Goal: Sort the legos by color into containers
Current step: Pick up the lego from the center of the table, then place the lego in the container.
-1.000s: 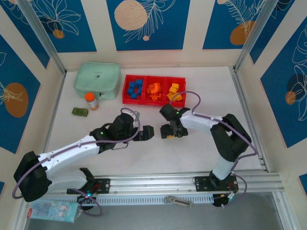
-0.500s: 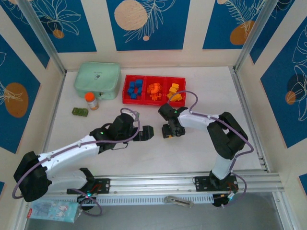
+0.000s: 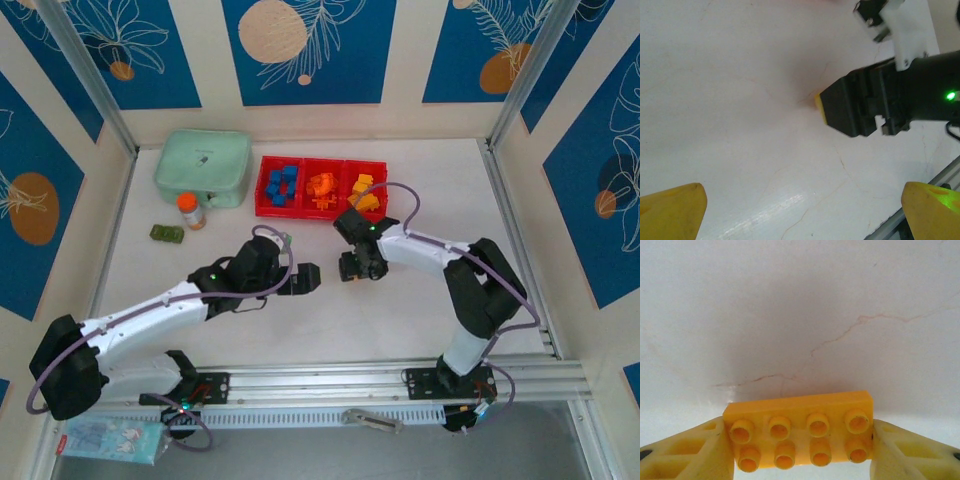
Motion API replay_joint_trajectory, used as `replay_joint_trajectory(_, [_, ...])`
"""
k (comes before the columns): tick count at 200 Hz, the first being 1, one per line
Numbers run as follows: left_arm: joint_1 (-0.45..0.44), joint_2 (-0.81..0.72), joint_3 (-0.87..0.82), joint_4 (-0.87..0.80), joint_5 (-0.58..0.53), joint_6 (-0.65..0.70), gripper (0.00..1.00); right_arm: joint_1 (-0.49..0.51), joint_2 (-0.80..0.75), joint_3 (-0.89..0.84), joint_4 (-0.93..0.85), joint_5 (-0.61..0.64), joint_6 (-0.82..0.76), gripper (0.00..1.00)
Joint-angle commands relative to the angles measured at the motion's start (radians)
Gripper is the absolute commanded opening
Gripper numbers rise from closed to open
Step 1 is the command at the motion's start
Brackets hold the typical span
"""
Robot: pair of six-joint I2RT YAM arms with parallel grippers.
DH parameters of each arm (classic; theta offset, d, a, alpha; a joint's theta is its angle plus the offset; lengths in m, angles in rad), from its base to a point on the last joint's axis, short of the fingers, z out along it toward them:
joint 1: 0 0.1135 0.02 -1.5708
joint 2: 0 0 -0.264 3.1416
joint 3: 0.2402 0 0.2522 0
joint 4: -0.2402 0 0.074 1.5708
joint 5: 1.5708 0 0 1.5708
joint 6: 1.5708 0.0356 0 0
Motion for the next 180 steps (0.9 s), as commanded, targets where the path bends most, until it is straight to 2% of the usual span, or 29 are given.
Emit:
replay_joint_trajectory(1, [0.019, -0.014, 0.057, -0.042, -0.012, 0.044, 0.99, -0.033, -0.047, 0.063, -0.034, -0.013, -0.023, 0.56])
replay_joint_trajectory(58, [0.111, -0.006, 0.110, -0.058, 0.036, 0.086, 0.99, -0.152, 0.028, 0.286, -0.046, 0.008, -0.060, 0.57])
replay_joint_trajectory(127, [0.234, 0.028, 0.146, -0.062, 0.103, 0.110, 0.99, -0.251, 0.326, 0.697, -0.063, 0.050, -0.109, 0.57])
replay_joint_trajectory(151, [0.258, 0.035, 0.154, -0.070, 0.118, 0.115, 0.99, -0.270, 0.454, 0.872, -0.116, 0.104, -0.129, 0.57])
replay_joint_trajectory(180, [0.277, 0.031, 0.155, -0.073, 0.120, 0.115, 0.99, -0.302, 0.543, 0.984, -0.160, 0.082, -0.112, 0.61])
